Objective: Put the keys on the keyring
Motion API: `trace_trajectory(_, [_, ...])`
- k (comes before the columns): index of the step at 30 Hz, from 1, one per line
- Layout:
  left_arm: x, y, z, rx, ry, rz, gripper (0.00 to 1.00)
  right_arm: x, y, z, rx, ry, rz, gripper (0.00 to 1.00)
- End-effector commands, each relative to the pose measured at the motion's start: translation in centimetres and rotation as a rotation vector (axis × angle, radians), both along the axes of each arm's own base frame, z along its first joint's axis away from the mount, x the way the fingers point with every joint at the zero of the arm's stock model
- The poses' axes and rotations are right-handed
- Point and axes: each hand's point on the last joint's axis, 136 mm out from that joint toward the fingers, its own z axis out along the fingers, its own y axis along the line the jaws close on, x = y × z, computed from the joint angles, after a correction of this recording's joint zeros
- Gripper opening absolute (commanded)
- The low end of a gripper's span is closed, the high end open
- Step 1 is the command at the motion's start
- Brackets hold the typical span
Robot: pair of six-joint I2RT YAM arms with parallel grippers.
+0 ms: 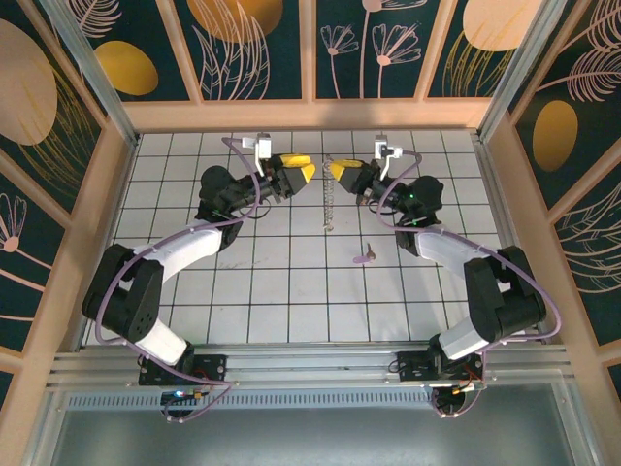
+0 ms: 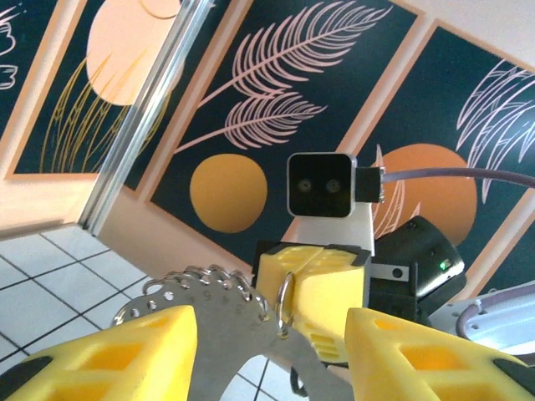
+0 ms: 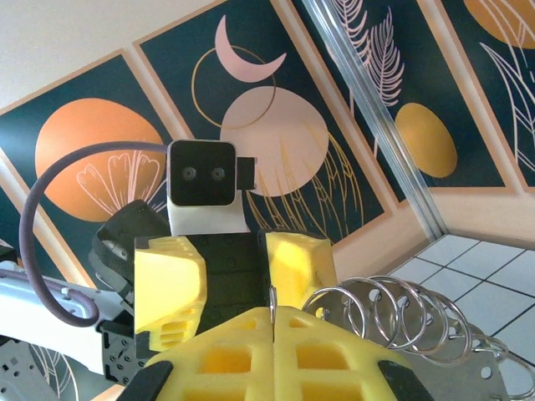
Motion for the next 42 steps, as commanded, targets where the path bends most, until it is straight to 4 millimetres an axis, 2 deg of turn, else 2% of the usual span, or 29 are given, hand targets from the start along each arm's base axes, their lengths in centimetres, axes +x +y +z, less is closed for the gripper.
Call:
trace_trajectory(1, [-0.6, 0.0, 0.9, -0.071, -0.013, -0.045, 0.48, -0.5, 0.2, 3.1, 0.076, -0.074, -0.004, 0.00])
trace_trajectory(15, [-0.3, 0.0, 0.3, -0.131, 0.039, -0.069, 0.39, 1.1, 0.0, 2.3, 0.174, 0.048, -0.026, 0.00])
trace_trajectory(22, [0.4, 0.0, -0.4, -0.132, 0.063, -0.044, 0.39, 0.8, 0.5, 2.0, 0.172, 0.051, -0.009, 0.00])
trace_trajectory(26, [0.6, 0.0, -0.1, -0.140, 0.063, -0.042, 0.39, 0.5, 0.9, 1.9, 0.166, 0.051, 0.005, 0.00])
trace_trajectory(28, [1.1, -0.4, -1.2, -0.133, 0.087, -0.043, 0.39, 0.3, 1.1, 1.9, 0.163, 0.051, 0.012, 0.00])
trace_trajectory(42, [0.8, -0.9, -0.9, -0.140, 0.078, -0.064, 0.38, 0.6, 1.9, 1.0, 0.149, 0.069, 0.019, 0.00])
